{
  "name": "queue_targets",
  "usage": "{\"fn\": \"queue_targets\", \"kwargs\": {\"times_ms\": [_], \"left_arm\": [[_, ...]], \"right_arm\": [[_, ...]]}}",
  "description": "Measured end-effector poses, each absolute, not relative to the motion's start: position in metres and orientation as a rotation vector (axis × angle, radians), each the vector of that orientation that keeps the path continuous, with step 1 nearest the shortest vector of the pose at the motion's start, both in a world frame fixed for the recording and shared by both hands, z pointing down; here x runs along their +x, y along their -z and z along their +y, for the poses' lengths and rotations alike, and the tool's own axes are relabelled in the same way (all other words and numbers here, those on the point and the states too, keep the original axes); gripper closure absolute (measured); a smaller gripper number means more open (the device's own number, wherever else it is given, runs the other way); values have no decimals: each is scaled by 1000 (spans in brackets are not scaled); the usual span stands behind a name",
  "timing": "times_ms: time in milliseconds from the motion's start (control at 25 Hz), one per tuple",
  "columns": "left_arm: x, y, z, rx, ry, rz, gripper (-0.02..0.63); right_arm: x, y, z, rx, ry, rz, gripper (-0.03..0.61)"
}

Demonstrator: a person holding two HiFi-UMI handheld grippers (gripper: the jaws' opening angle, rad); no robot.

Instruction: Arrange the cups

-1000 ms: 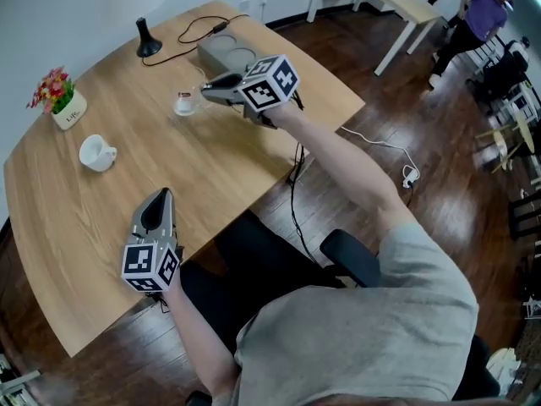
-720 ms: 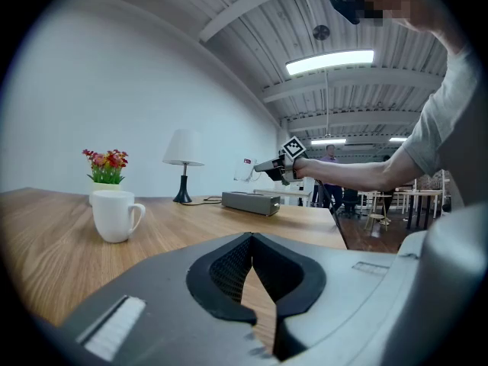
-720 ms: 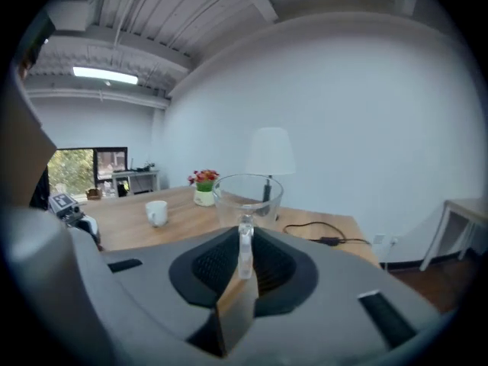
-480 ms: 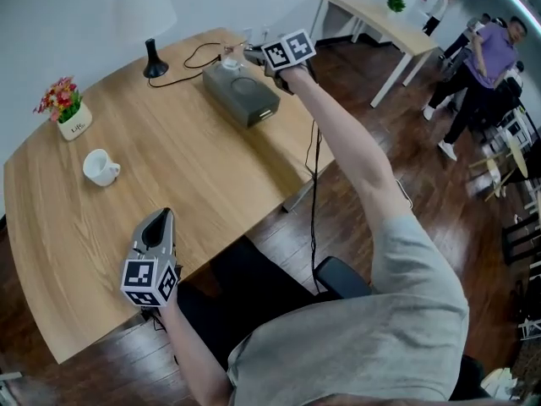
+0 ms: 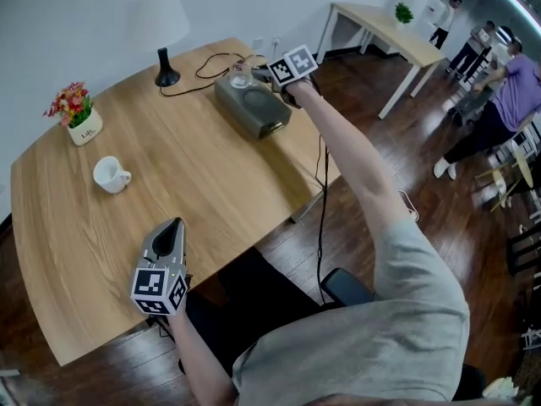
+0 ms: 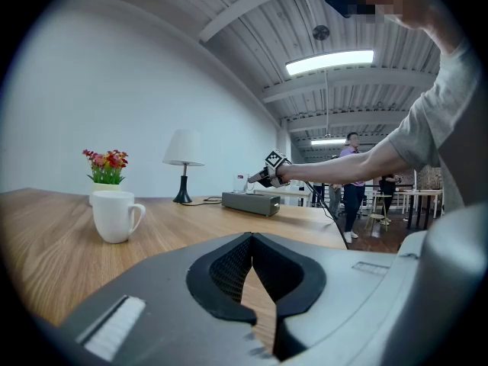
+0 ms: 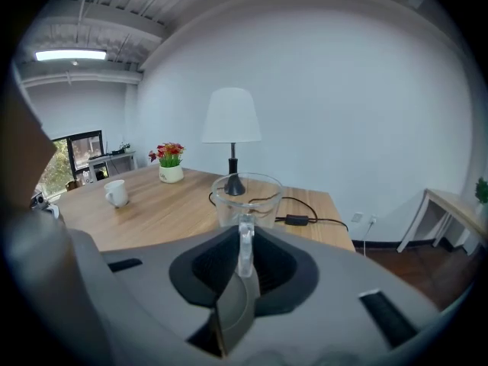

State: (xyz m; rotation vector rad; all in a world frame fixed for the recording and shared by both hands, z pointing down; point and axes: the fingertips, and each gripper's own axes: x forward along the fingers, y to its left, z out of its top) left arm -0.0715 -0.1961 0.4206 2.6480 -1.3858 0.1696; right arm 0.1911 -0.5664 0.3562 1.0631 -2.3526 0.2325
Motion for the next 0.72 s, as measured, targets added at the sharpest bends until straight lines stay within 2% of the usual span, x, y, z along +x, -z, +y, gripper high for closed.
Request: {"fn": "queue_targets", "kwargs": {"times_ms": [320,440,560,720], "left_arm": [[-73,-422,-197,2645,-168,-1387,605],[-72,-422,-197,2644,-165,-1387,606],[-71,-421,-199,2645,-165,-1387,605],[-70,-422,-198,2645,-167,-1388,604]], "right_arm": [[185,-358,-568,1029,-200,-2366,523],[190,-357,-572,1070,-111,-2321,501],[198,-350,-571,1138,-57,-2294,435],[198,-321,-551,1171,-24,-2374,434]]}}
